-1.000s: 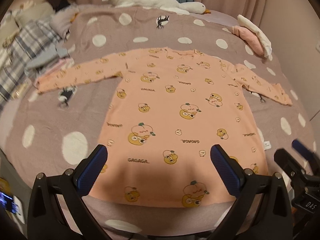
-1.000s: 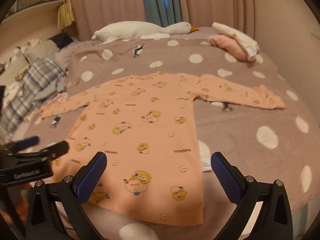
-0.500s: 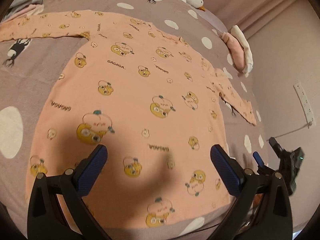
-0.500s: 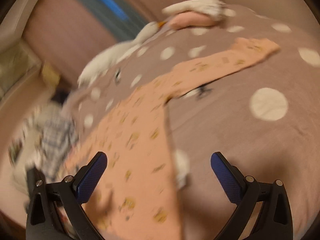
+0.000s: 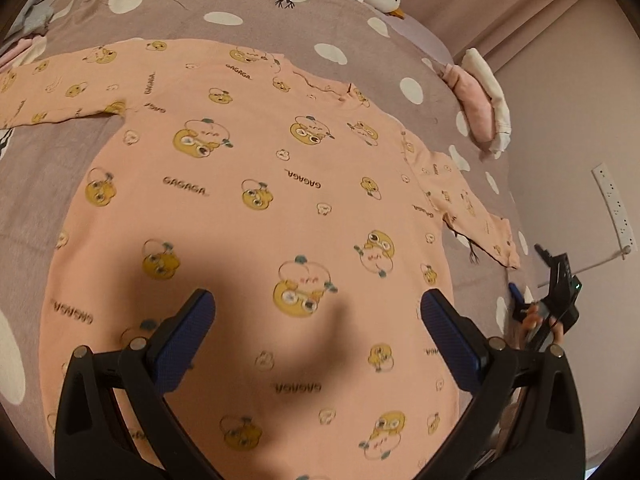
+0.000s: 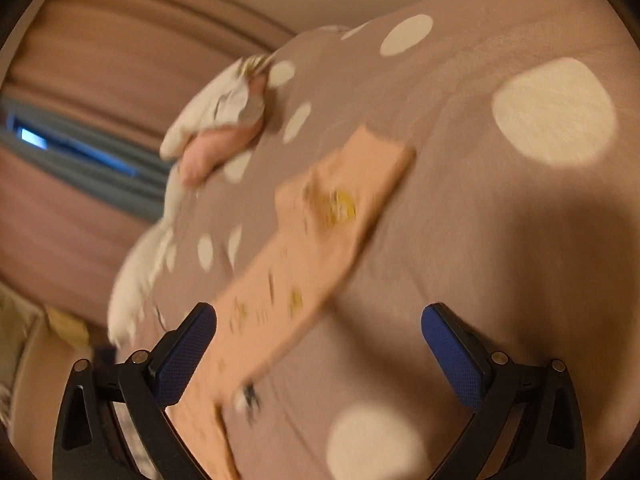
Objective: Fold small clothes
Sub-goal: 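Grasp the cuff of one pink sleeve with the right gripper, then fold the held sleeve across the shirt body with the right gripper, release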
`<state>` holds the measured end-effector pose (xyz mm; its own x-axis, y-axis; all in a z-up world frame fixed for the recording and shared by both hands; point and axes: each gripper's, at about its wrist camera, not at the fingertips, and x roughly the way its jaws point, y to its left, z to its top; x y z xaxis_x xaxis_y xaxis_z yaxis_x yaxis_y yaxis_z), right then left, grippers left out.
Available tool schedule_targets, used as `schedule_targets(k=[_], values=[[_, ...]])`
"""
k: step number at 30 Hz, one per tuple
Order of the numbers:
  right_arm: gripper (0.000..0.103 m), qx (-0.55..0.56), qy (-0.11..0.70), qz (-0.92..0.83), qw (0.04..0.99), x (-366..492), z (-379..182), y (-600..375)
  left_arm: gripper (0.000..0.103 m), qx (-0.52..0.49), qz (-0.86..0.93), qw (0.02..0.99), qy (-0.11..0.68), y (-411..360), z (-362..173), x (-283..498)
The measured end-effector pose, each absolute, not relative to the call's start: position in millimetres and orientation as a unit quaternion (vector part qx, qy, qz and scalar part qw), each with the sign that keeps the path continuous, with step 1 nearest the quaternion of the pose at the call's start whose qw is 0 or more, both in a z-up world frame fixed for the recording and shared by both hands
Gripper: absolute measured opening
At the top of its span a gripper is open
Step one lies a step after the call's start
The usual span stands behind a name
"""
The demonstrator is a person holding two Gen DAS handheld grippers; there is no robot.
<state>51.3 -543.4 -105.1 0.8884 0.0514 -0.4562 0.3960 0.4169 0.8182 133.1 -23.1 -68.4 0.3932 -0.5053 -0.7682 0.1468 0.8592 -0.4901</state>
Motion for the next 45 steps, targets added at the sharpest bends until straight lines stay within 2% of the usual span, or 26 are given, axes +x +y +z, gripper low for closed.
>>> schedule_targets(k=[4, 6, 8, 9, 11, 13, 18, 23, 29, 33, 37, 45], values=[[0.095, 0.565, 0.179, -0.119, 0.796, 69, -109, -567, 0.103, -0.168, -0.201, 0.812, 0.521, -34, -72, 142], [0.082, 0.576, 0.164, -0.115, 0.792, 75, -110, -573, 0.103, -0.165, -0.204, 0.811, 0.522, -40, -72, 145], [0.059, 0.589, 0.164, -0.114, 0.783, 79, -117, -579, 0.103, -0.163, -0.207, 0.812, 0.521, -44, -72, 147], [0.052, 0.593, 0.168, -0.117, 0.779, 83, -122, -584, 0.103, -0.163, -0.208, 0.813, 0.520, -45, -72, 148], [0.023, 0.591, 0.179, -0.128, 0.776, 83, -128, -586, 0.103, -0.164, -0.208, 0.813, 0.518, -47, -71, 150], [0.010, 0.590, 0.188, -0.136, 0.774, 80, -133, -587, 0.103, -0.164, -0.207, 0.814, 0.517, -46, -70, 149], [0.009, 0.541, 0.208, -0.131, 0.804, 76, -105, -574, 0.103, -0.154, -0.194, 0.824, 0.509, -34, -65, 143], [0.009, 0.449, 0.204, -0.094, 0.865, 92, -29, -529, 0.103, -0.160, -0.185, 0.827, 0.507, -13, -65, 136], [0.009, 0.326, 0.216, -0.030, 0.920, 143, 67, -418, 0.103, -0.175, -0.173, 0.834, 0.494, 21, -61, 127], [0.009, 0.245, 0.238, 0.023, 0.940, 200, 92, -318, 0.103, -0.184, -0.155, 0.839, 0.488, 51, -60, 124], [0.009, 0.116, 0.278, 0.038, 0.953, 240, 75, -205, 0.103, -0.189, -0.128, 0.847, 0.479, 83, -59, 123], [0.009, -0.104, 0.340, 0.074, 0.932, 276, -20, -38, 0.103, -0.208, -0.092, 0.847, 0.480, 122, -71, 130]])
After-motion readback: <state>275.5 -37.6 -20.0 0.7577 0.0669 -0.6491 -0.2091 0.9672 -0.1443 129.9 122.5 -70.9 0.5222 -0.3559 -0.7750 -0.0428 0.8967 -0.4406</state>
